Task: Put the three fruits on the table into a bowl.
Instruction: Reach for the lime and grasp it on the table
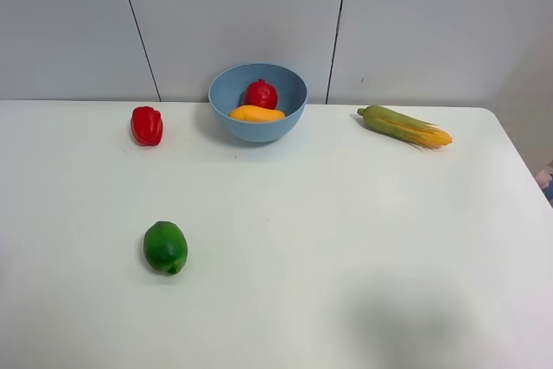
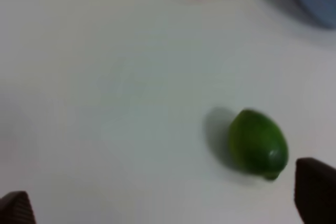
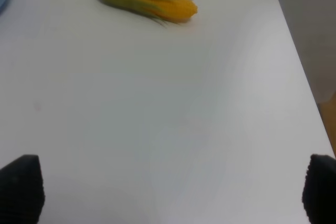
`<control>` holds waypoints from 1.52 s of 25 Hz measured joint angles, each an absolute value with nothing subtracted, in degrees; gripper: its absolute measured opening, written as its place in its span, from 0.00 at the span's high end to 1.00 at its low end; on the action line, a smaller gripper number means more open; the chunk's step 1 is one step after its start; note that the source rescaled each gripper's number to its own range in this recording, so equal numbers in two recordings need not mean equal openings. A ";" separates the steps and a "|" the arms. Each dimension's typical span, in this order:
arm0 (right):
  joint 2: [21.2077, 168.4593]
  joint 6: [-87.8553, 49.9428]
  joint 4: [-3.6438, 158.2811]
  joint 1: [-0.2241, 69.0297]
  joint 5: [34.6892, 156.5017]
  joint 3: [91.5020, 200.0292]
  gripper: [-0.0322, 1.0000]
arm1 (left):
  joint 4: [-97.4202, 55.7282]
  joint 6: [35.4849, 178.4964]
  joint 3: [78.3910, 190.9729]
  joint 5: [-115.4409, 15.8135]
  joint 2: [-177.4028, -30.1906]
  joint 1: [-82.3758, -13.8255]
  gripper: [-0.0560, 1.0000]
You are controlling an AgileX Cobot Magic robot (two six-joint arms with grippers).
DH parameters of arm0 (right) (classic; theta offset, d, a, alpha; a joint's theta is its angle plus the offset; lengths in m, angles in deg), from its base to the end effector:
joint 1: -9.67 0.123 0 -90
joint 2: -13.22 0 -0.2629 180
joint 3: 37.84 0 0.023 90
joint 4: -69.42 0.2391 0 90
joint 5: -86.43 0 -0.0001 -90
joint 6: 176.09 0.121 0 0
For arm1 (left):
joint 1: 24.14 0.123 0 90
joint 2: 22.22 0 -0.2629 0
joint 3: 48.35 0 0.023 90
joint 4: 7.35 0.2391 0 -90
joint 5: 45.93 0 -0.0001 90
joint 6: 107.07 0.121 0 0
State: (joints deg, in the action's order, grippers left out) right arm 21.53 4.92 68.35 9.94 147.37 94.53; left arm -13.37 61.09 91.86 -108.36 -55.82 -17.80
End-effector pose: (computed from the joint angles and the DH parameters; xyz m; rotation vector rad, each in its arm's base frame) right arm 0.0329 -0.0018 0.2592 0.0141 2.0398 -0.0083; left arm 0.0884 -0.0015 0.2726 -0.3873 2.3393 -0.1800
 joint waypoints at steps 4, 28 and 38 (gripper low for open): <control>21.53 4.92 68.35 9.94 147.37 94.53 0.00 | -13.62 63.56 92.90 -111.37 -65.50 -17.80 0.00; 21.53 4.92 68.35 9.94 147.37 94.53 0.00 | -16.74 43.14 92.90 -81.75 -107.64 -52.57 0.00; 21.53 4.92 68.35 9.94 147.37 94.51 0.00 | -15.00 39.34 92.90 -78.73 -109.28 -53.23 0.00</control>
State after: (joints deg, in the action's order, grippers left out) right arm 21.53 4.92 68.35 9.94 147.37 94.51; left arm -15.00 39.34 92.90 -78.73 -109.28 -53.23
